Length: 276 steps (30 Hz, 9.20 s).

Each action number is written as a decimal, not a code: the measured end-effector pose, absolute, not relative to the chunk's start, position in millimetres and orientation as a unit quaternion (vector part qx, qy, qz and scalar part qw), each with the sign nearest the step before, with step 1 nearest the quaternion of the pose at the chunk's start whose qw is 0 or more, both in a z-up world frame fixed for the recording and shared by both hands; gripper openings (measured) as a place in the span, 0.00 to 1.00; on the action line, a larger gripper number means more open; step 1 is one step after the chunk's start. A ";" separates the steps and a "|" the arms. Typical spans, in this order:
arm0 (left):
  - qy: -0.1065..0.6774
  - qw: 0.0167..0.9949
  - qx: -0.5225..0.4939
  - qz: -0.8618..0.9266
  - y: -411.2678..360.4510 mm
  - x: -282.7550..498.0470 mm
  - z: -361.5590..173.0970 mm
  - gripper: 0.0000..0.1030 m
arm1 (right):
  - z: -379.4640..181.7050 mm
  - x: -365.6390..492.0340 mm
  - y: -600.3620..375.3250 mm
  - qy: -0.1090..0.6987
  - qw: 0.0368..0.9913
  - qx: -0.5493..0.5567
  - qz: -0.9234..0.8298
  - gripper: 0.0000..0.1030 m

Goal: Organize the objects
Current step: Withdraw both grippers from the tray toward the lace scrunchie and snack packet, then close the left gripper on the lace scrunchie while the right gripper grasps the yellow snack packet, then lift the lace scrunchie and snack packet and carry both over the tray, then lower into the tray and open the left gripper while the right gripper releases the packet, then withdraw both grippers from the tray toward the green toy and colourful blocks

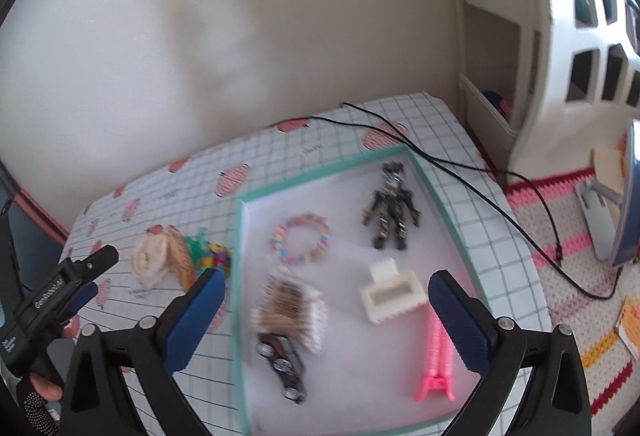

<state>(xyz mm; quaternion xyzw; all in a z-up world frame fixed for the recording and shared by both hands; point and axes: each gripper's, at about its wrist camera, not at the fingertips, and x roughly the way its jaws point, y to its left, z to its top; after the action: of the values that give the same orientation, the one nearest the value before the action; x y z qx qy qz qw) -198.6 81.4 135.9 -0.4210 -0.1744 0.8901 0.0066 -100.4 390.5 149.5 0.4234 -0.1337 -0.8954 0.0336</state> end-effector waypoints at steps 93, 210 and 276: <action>-0.138 -0.094 -0.518 0.839 -28.6 -290.7 49.5 0.11 | 43.3 -197.3 135.8 -0.016 0.235 0.528 -0.816 0.39; -0.007 0.147 -0.513 0.846 249.9 -253.6 50.6 0.12 | 46.6 -205.4 411.9 -0.145 0.052 0.528 -0.835 0.38; -0.040 0.070 -0.478 0.875 186.3 -264.0 88.8 0.97 | 85.7 -197.0 405.3 -0.120 0.043 0.482 -0.867 1.00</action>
<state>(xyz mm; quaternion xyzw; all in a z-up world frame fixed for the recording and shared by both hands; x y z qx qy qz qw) -264.0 186.3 88.8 -0.4781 -0.0402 0.8746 0.0700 -196.9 405.3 85.7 0.4824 -0.1202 -0.8666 0.0434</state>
